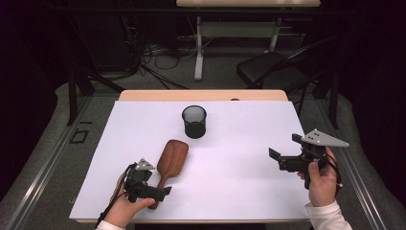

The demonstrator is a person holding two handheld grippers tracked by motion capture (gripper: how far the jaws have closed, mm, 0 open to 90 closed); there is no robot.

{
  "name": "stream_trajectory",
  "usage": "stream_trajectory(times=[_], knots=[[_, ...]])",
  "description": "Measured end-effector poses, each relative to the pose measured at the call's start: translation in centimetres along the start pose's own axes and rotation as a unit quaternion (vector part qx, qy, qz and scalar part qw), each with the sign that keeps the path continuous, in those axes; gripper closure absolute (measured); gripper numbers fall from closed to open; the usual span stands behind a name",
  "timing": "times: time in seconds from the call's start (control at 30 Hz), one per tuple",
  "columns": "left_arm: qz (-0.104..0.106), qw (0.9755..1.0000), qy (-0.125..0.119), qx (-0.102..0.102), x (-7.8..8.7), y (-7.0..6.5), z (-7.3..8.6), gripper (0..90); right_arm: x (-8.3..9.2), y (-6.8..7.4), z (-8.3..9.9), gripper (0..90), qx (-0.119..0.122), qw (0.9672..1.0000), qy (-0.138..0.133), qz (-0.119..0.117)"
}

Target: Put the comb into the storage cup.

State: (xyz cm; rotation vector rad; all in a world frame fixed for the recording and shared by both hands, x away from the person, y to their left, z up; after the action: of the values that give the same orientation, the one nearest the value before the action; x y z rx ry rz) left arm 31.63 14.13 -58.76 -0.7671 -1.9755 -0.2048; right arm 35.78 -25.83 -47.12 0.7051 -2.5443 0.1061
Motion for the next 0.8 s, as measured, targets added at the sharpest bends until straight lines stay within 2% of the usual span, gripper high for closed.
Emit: stream_trajectory(times=[0.1,0.3,0.57,0.73,0.8], knots=[[-0.003,0.9999,0.005,0.009,0.11,0.05,-0.10,1.1,0.05,0.06,0.01,0.0,0.000,1.0000,-0.001,-0.001],[-0.018,0.9997,0.014,0.010,0.19,0.13,-0.25,5.7,-0.16,0.21,0.05,0.0,0.005,1.0000,0.005,-0.001],[-0.021,0.9989,0.032,0.027,0.02,0.34,-0.30,15.4,-0.53,0.64,-0.11,0.0,0.007,0.9999,0.006,-0.008],[-0.024,0.9987,0.036,0.026,0.17,0.24,-0.59,16.2,-0.46,0.72,0.00,0.0,0.007,0.9999,0.007,-0.007],[-0.023,0.9987,0.038,0.026,0.18,0.22,-0.61,19.2,-0.44,0.72,0.04,0.0,0.006,0.9999,0.007,-0.007]])
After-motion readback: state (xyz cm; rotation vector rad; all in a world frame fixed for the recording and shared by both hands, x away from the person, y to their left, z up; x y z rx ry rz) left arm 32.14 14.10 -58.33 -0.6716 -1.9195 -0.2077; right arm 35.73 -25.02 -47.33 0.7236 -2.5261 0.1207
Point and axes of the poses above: each handheld gripper's, and its own axes: x roughly backward along the jaws, z roughly out of its underside, y roughly to its left, the point moved 8 cm from there along -x, roughly forward along the jaws, and after that the axes turned 5 degrees about y, right-handed, at the moved point
